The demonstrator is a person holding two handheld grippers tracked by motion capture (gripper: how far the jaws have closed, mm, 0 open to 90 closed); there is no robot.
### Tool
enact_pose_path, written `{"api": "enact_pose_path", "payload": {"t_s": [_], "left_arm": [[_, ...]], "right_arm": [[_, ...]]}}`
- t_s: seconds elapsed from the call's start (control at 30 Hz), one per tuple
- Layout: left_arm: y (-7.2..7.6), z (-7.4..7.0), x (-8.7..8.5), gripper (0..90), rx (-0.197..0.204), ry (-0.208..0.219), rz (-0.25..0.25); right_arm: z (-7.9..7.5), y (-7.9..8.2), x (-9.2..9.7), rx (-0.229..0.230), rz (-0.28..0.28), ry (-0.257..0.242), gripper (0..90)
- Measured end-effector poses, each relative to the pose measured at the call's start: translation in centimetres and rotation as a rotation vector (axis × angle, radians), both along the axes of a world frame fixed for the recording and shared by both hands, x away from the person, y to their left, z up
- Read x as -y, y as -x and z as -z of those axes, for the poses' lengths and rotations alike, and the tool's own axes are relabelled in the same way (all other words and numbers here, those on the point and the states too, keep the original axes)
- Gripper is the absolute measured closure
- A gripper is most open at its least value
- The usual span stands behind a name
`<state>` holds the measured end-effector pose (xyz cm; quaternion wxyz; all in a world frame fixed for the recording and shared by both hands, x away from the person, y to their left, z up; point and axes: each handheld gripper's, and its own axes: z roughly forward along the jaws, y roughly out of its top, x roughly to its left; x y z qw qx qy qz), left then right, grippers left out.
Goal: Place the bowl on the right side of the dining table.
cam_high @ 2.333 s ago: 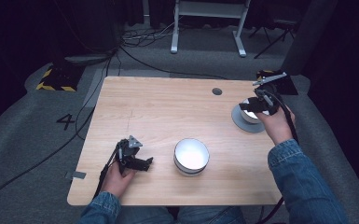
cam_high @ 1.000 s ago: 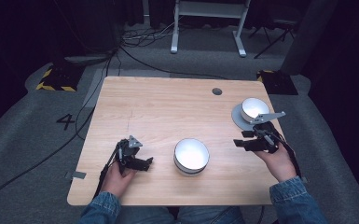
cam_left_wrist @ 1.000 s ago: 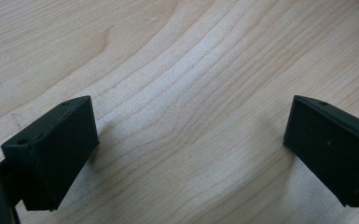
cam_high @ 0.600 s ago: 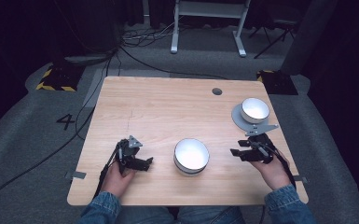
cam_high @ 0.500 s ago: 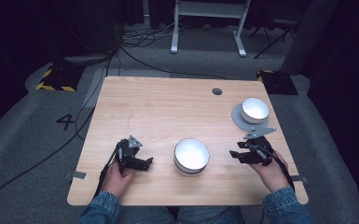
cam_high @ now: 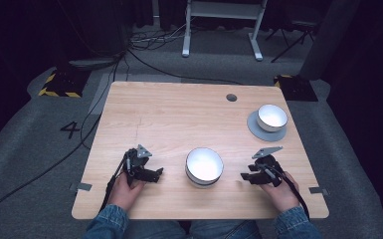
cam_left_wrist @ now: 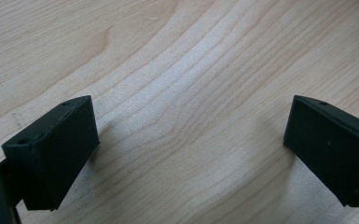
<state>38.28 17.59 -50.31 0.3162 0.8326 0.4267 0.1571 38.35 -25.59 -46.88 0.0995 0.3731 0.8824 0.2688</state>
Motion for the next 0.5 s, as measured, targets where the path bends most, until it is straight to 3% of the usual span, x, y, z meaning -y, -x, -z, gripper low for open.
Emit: {"api": "enact_pose_path", "payload": {"t_s": [0.1,0.23,0.37,0.5], "left_arm": [[0.0,0.0,0.0,3.0,-0.005,0.005,-0.001],[0.0,0.0,0.0,3.0,-0.005,0.006,-0.001],[0.0,0.0,0.0,3.0,-0.005,0.006,-0.002],[0.0,0.0,0.0,3.0,-0.005,0.006,-0.002]], "right_arm": [[0.6,0.1,0.1,-0.024,0.019,-0.014,50.0],[0.9,0.4,0.2,-0.011,0.023,-0.027,49.7],[1.3,0.8,0.3,0.042,0.020,-0.023,44.5],[1.9,1.4,0.4,0.107,0.028,-0.055,41.1]]}}
